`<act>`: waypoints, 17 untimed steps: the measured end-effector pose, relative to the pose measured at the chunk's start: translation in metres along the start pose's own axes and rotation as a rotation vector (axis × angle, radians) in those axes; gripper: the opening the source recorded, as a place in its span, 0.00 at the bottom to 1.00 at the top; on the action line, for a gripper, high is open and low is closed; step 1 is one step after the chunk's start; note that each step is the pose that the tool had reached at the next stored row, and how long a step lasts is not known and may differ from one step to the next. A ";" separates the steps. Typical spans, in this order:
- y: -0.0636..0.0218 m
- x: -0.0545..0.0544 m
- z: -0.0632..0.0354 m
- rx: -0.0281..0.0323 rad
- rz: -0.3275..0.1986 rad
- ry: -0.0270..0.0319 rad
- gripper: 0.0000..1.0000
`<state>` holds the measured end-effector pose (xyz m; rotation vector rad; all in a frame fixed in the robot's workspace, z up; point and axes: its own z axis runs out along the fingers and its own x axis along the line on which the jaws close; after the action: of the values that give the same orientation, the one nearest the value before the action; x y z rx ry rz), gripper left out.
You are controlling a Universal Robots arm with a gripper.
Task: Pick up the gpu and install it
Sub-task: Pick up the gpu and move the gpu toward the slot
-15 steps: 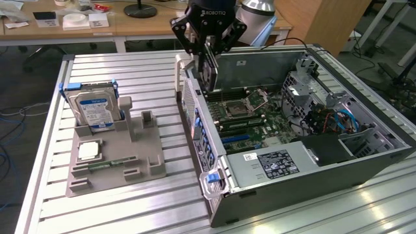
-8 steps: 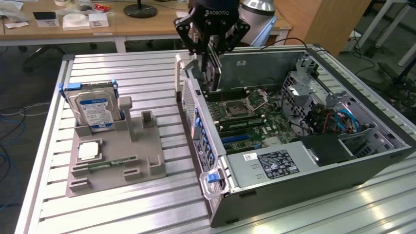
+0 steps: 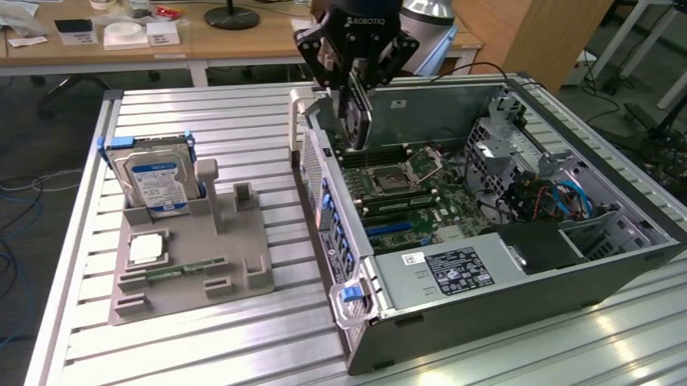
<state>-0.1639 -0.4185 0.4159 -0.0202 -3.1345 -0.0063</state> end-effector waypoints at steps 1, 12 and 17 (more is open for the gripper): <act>0.0000 -0.001 0.0000 0.0000 0.000 0.0000 0.28; 0.0001 -0.011 -0.0001 0.0000 0.000 0.0000 0.28; 0.0002 -0.016 -0.0001 0.0000 0.000 0.0000 0.28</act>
<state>-0.1480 -0.4185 0.4159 -0.0205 -3.1345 -0.0063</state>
